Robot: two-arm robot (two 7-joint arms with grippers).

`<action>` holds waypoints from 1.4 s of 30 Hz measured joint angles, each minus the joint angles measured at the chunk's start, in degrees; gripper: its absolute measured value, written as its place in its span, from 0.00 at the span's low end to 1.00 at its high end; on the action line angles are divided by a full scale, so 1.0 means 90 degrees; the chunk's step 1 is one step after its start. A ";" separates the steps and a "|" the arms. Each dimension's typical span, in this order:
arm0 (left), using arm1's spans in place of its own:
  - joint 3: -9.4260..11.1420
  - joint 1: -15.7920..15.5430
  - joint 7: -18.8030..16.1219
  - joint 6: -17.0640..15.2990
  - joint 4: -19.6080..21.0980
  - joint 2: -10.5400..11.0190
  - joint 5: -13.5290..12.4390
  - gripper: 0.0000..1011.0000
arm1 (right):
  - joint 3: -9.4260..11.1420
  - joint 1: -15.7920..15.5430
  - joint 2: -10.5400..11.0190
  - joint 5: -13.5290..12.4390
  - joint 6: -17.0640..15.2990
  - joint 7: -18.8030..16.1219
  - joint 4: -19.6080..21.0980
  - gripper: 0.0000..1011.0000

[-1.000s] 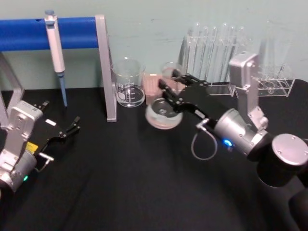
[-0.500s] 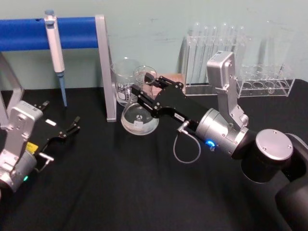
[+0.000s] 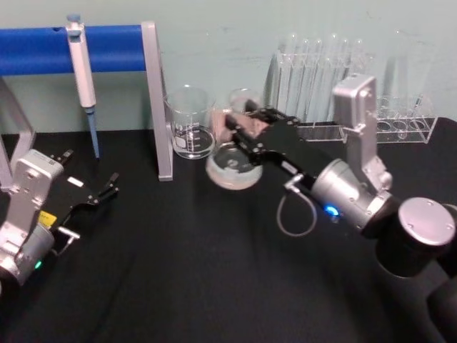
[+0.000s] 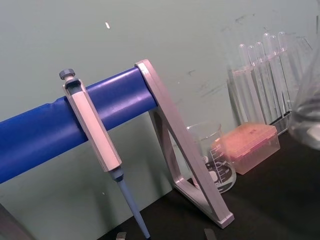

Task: Grasp the erlenmeyer flask with one hand, shake it three times, then place it back.

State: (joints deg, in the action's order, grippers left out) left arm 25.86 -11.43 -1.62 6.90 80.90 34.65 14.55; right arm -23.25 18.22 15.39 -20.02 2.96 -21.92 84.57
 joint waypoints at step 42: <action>0.0000 0.0000 0.0000 0.0000 0.0000 0.0000 0.0000 0.99 | 0.0940 -0.0715 -0.0145 0.0762 -0.0288 0.0632 0.0591 0.44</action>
State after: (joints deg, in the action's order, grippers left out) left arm 25.86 -11.43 -1.62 6.91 80.90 34.65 14.55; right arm -14.79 11.78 14.08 -13.16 0.37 -16.23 89.89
